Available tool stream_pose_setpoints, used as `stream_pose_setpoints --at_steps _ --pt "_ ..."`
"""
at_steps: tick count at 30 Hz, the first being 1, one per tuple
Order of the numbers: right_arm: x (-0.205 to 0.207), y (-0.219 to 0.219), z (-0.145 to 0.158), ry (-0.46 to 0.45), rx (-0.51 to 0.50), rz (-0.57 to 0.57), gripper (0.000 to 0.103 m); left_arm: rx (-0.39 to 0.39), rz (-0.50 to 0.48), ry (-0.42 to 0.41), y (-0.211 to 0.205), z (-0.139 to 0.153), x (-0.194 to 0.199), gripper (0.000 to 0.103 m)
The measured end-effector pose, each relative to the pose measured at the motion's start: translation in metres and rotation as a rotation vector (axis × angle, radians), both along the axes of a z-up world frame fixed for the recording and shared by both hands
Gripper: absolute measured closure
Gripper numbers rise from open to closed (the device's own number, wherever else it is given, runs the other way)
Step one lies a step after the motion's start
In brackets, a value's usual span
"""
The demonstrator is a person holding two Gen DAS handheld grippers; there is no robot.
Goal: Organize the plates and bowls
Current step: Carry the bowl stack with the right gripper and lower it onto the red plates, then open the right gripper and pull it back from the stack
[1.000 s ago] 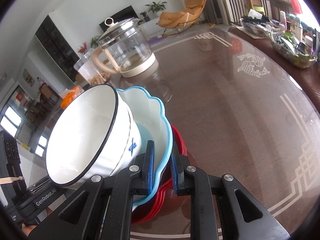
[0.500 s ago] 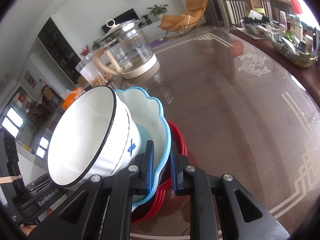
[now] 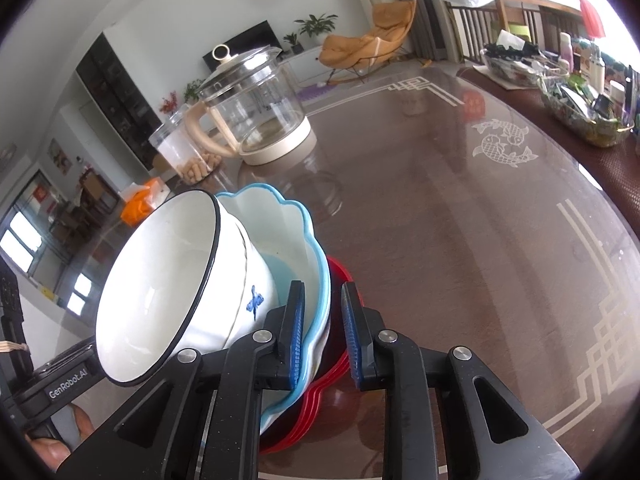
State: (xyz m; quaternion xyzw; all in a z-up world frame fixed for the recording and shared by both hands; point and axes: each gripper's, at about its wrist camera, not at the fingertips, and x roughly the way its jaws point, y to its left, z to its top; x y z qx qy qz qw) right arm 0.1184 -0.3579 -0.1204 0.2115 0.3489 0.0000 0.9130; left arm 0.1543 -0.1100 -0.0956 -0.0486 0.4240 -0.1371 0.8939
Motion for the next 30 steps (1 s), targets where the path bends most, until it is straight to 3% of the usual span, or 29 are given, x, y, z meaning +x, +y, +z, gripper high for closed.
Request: stream_pose_setpoints --at_steps 9,17,30 --pt "-0.012 -0.01 0.015 -0.036 -0.013 -0.031 0.053 0.049 0.031 -0.025 0.012 0.008 -0.001 0.028" --pt "-0.021 -0.014 0.026 -0.053 -0.026 -0.049 0.052 0.09 0.057 -0.052 0.02 0.014 -0.009 0.024" --pt "-0.068 -0.003 0.042 -0.056 -0.123 -0.116 0.035 0.168 0.087 -0.095 0.034 0.031 -0.033 0.016"
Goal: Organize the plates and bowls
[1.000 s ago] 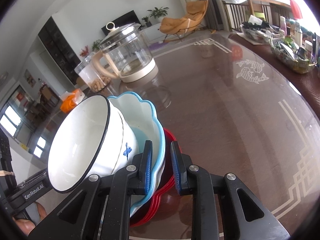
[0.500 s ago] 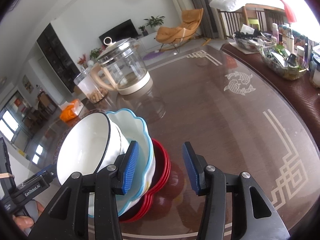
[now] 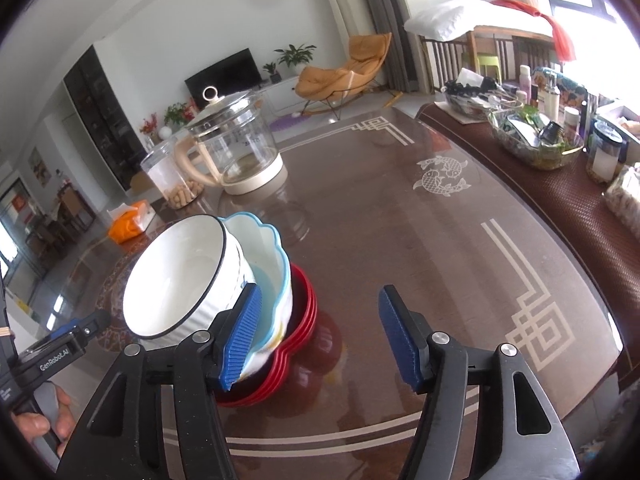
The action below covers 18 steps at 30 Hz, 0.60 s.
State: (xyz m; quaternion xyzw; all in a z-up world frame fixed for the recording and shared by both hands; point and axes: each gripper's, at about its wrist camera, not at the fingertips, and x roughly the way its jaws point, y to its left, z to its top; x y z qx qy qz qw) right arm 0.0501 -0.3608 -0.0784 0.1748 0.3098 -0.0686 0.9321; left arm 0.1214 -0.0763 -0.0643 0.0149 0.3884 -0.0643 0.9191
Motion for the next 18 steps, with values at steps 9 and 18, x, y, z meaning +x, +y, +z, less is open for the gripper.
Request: stream_pose_setpoints --at_steps 9,18 --pt "-0.042 0.045 0.007 0.054 -0.103 0.011 0.028 0.011 -0.029 -0.009 0.011 0.023 -0.043 0.002" --pt "-0.085 0.078 0.019 0.088 -0.143 0.019 0.028 0.049 -0.028 -0.02 0.023 0.03 -0.088 0.002"
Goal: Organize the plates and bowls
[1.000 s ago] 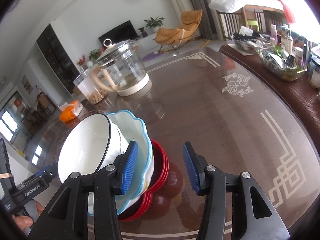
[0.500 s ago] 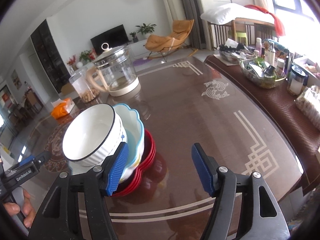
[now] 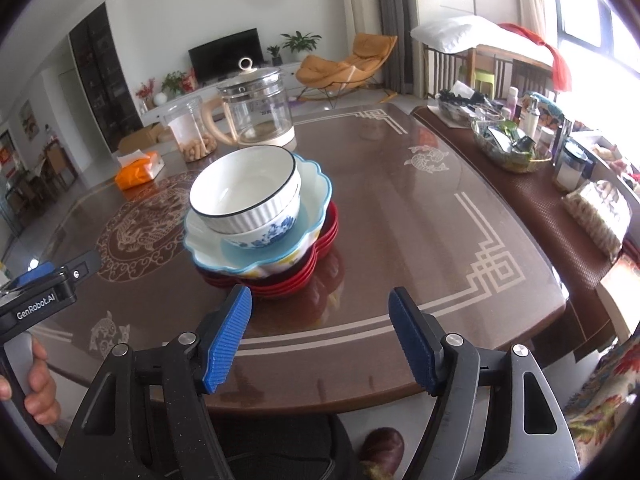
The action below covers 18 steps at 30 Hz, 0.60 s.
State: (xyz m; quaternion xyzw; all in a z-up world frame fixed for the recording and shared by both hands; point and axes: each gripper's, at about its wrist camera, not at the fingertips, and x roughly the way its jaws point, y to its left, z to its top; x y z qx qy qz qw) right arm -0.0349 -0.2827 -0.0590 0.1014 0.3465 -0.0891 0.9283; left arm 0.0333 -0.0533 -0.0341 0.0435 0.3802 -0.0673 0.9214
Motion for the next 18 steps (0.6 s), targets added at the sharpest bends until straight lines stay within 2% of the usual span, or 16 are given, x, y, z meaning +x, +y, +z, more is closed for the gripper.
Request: stream_pose_setpoints --at_steps 4,8,13,18 --pt "-0.008 0.012 0.001 0.013 -0.031 0.021 0.028 0.026 -0.029 0.089 -0.005 -0.006 -0.01 0.002" --pt "-0.013 0.02 0.006 0.02 -0.04 0.032 0.028 0.046 -0.007 0.074 -0.007 -0.004 -0.022 0.002" --pt "-0.016 0.027 0.015 0.046 -0.071 0.042 0.028 0.05 -0.034 0.076 -0.013 0.002 -0.03 0.002" --pt "-0.024 0.034 0.026 0.023 -0.102 0.049 0.028 0.044 -0.057 0.067 -0.019 0.008 -0.035 0.002"
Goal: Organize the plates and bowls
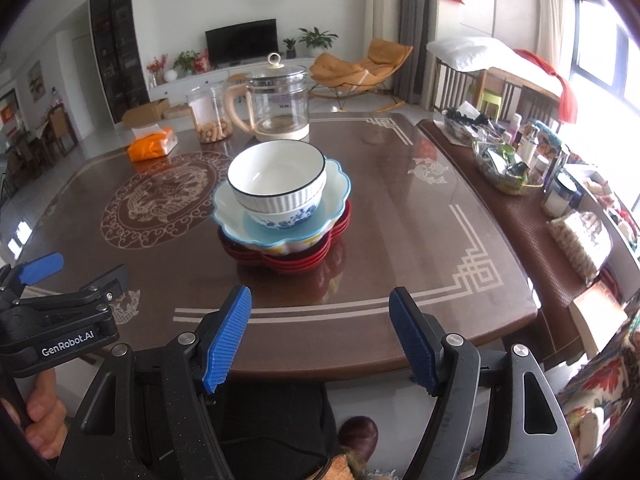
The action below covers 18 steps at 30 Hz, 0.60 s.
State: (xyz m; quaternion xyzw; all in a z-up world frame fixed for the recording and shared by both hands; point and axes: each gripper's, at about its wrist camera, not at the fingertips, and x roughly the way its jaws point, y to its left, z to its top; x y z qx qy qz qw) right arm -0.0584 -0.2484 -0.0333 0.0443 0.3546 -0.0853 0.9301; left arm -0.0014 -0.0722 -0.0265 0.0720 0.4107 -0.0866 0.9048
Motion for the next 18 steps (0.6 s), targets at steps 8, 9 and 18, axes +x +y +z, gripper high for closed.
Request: stream_pose_setpoints --at_steps 8,9,18 --pt "-0.0005 -0.002 -0.0018 -0.006 0.009 -0.012 0.028 -0.009 -0.003 0.006 -0.002 -0.0001 0.0002 0.002" --pt "-0.0006 -0.0022 -0.0018 -0.006 0.009 -0.012 0.028 -0.01 -0.003 0.006 -0.0025 0.0001 0.0002 0.002" --pt "0.0005 0.0 -0.0035 -0.011 0.008 -0.007 0.028 -0.012 -0.006 0.002 -0.0038 0.001 0.0011 0.002"
